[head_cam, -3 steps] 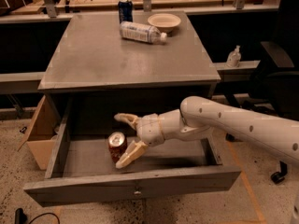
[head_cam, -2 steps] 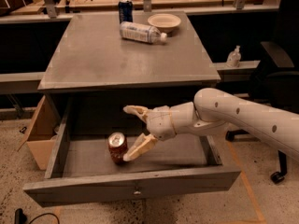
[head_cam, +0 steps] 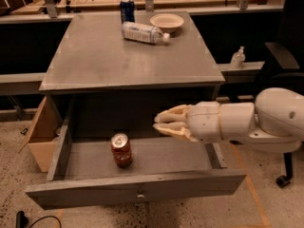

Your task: Place coke can into top drawer

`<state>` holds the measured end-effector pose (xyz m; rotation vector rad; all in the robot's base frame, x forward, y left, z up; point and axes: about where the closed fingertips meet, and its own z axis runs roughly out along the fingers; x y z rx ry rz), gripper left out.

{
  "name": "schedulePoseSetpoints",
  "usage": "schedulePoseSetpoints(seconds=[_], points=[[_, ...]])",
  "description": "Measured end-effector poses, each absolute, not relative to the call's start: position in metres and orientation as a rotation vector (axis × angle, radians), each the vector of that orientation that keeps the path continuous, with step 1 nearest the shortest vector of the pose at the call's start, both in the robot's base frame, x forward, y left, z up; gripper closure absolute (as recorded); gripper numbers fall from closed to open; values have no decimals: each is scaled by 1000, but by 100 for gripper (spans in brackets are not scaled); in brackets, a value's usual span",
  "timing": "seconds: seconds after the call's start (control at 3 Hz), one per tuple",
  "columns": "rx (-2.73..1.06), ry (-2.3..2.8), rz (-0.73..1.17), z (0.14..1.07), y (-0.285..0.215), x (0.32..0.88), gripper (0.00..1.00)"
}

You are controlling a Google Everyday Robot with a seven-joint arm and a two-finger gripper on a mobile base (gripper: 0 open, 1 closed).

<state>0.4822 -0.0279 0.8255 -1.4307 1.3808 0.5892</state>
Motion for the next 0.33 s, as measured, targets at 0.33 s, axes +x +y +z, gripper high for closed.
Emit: schedulePoseSetpoints(seconds=[0.33], points=[[-1436, 1378, 598, 824, -27, 482, 59]])
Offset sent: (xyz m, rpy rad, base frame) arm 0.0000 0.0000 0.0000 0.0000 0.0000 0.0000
